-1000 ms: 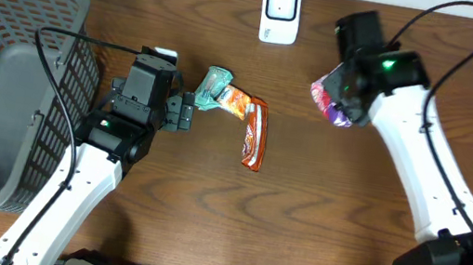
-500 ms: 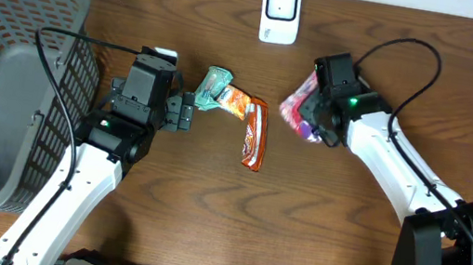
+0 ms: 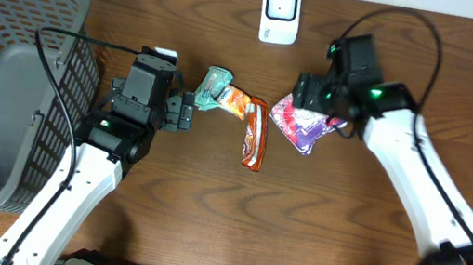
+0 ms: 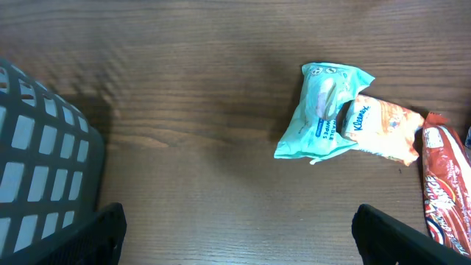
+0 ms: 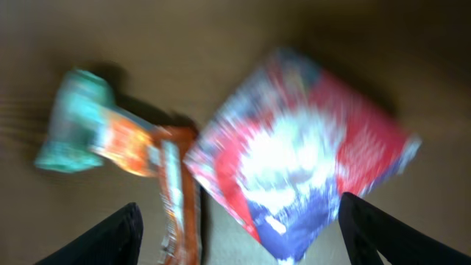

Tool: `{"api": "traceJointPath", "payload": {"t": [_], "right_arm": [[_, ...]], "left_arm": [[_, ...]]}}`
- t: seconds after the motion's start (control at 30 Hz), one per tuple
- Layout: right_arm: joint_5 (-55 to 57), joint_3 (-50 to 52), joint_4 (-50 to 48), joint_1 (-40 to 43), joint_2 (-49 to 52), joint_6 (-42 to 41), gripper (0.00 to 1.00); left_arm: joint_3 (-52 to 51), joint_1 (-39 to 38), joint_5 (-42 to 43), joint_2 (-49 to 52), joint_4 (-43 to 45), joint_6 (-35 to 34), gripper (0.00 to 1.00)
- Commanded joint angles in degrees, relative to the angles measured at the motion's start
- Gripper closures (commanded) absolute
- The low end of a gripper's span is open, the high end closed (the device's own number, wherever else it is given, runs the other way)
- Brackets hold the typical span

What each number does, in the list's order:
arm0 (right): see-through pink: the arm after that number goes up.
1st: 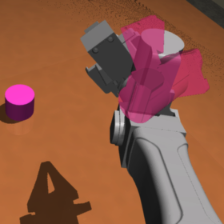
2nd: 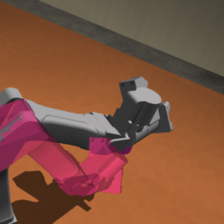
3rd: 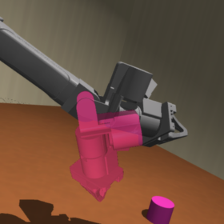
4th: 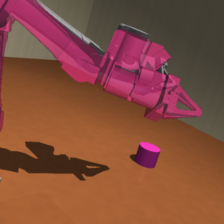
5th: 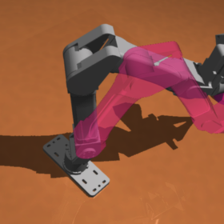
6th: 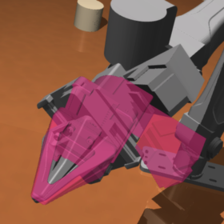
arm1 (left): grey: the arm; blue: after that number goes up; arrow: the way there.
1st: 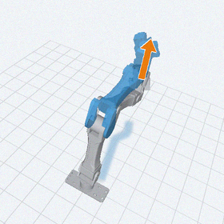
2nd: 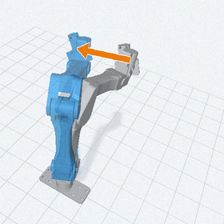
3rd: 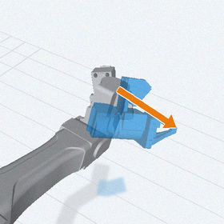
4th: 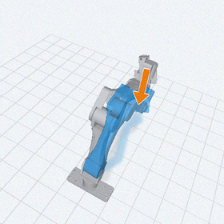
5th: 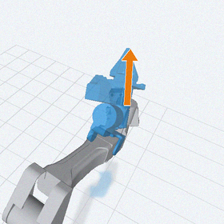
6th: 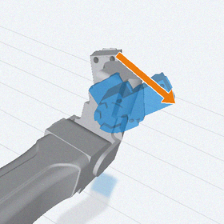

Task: Scan the item barcode

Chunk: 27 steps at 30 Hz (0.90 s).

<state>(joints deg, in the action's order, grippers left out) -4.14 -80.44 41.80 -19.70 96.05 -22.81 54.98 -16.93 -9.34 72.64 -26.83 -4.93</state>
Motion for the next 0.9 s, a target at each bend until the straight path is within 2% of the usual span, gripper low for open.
{"api": "traceJointPath", "payload": {"t": [0.0,0.07,0.13,0.23,0.27,0.33,0.43,0.5,0.57,0.63,0.67,0.7,0.87], "right_arm": [[-0.5,-1.8,-0.2,-0.2,-3.1,15.3,0.19],[0.4,-1.6,0.3,-0.7,-2.9,20.6,0.21],[3.0,-0.2,0.6,-1.3,-2.4,21.1,0.1],[3.4,1.9,0.9,-2.6,-1.4,21.3,0.1],[3.5,3.0,0.9,-3.4,-0.8,24.0,0.11],[7.5,4.5,0.7,-5.4,0.5,27.2,0.13],[18.0,6.2,-1.5,-8.5,3.0,26.1,0.19],[20.3,6.4,-2.5,-10.2,4.6,26.1,0.2],[22.9,6.4,-3.4,-11.7,6.4,26.1,0.25],[25.6,6.4,-3.9,-12.7,8.3,26.0,0.26],[25.9,6.4,-4.0,-12.9,9.2,26.0,0.25],[26.2,6.4,-4.0,-13.0,10.2,26.1,0.12],[32.2,6.4,-4.1,-12.9,15.1,23.9,0.09]], "left_arm": [[0.1,0.2,-0.2,0.0,-0.2,-0.5,0.02],[0.1,0.2,-0.2,0.0,-0.2,-0.5,0.02],[0.1,0.2,-0.2,0.0,-0.2,-0.5,0.02],[0.1,0.2,-0.2,0.0,-0.2,-0.5,0.02],[0.1,0.2,-0.2,0.0,-0.2,-0.5,0.02],[0.1,0.2,-0.2,0.0,-0.2,-0.5,0.02],[0.1,0.2,-0.2,0.0,-0.2,-0.5,0.02],[0.1,0.2,-0.2,0.0,-0.2,-0.5,0.02],[0.1,0.2,-0.2,0.0,-0.2,-0.5,0.02],[0.1,0.2,-0.2,0.0,-0.2,-0.5,0.02],[0.1,0.2,-0.2,0.0,-0.2,-0.5,0.02],[0.1,0.2,-0.2,0.0,-0.2,-0.5,0.02],[0.1,0.2,-0.2,0.0,-0.2,-0.5,0.02]]}}
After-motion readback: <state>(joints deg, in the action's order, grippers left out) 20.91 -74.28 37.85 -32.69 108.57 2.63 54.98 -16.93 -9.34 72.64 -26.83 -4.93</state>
